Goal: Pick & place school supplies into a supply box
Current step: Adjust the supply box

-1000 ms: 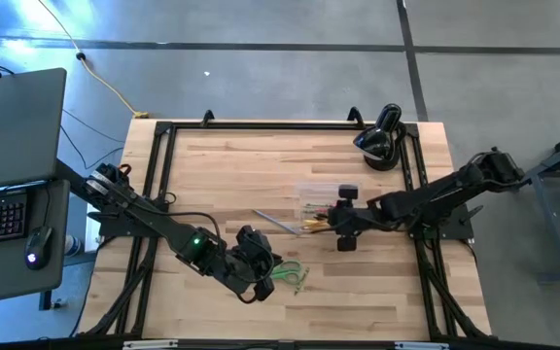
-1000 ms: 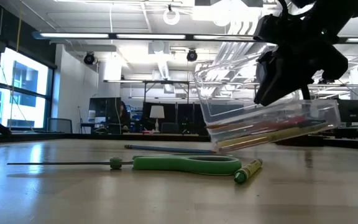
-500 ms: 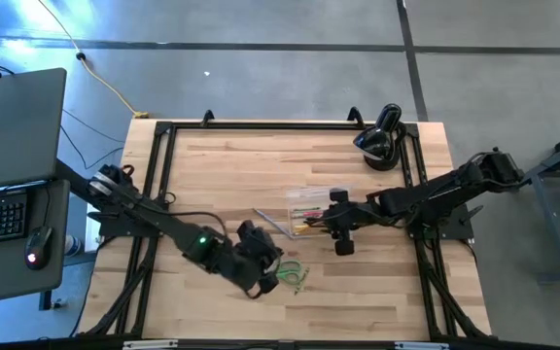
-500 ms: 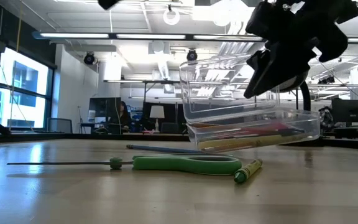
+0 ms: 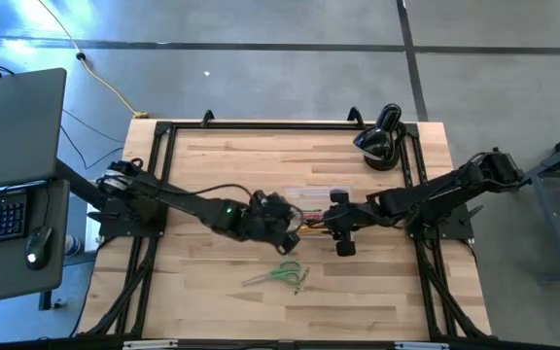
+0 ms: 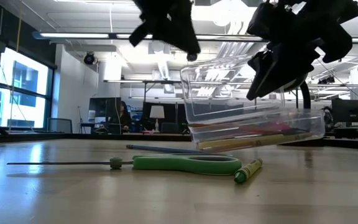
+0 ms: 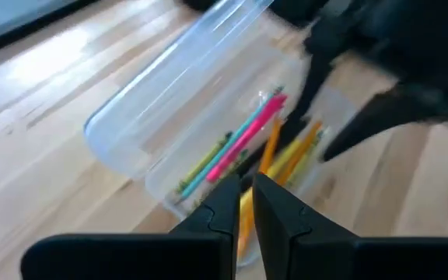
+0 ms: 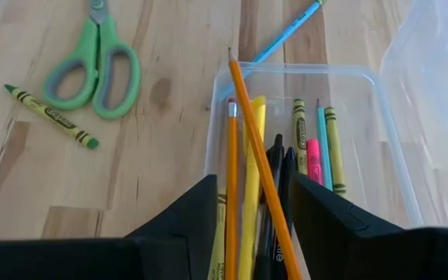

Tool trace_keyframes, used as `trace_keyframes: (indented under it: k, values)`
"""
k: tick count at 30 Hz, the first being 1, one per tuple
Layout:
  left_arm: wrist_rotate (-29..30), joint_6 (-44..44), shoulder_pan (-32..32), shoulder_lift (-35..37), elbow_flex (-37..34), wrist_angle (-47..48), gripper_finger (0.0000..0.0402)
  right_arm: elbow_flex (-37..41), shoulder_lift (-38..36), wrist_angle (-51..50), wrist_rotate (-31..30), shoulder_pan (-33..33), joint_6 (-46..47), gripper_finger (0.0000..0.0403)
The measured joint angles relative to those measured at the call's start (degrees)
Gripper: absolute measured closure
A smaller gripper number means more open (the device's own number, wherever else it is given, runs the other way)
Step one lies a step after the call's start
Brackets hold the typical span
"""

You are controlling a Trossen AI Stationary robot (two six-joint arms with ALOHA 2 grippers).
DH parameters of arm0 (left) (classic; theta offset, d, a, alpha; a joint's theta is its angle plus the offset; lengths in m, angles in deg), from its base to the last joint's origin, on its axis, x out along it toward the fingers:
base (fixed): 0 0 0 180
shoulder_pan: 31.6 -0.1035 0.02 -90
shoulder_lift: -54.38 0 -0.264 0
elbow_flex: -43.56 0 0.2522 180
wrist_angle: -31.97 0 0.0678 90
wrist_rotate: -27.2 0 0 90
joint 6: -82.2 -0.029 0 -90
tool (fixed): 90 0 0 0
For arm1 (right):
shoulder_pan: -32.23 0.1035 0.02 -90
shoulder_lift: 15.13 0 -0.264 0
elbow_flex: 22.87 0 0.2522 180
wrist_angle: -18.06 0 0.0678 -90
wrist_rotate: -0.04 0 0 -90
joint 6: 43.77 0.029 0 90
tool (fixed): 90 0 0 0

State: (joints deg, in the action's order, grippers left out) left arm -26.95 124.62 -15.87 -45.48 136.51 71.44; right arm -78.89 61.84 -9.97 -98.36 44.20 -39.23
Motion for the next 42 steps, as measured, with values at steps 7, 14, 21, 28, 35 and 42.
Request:
trace_keyframes:
  k: [7,14,21,28,35,42]
  values:
    - [-4.8,-0.2,-3.7,-1.5,-0.1,-0.7,0.0335,6.2,0.0,9.5,1.4,-0.8,0.0,0.0263]
    - [-5.1,-1.7,-4.7,-3.2,0.1,-3.6,0.0335,16.4,0.0,24.3,1.8,-0.8,2.1,0.0263]
    - [-5.0,-1.9,-6.2,-4.0,-0.1,-3.3,0.0335,18.3,-0.1,26.0,3.4,-0.7,2.9,0.0263]
    - [-6.5,-1.9,-7.2,-3.9,-0.1,-3.6,0.0335,15.1,-0.1,26.2,4.0,-0.7,0.3,0.0263]
    - [-5.9,-3.3,-7.1,-3.9,-0.1,-3.7,0.0335,13.0,-0.1,26.3,4.4,-0.7,-1.8,0.0263]
    - [-1.5,-3.6,-7.3,-3.9,-0.1,-6.3,0.0335,13.0,-0.1,26.2,5.1,0.3,0.8,0.0263]
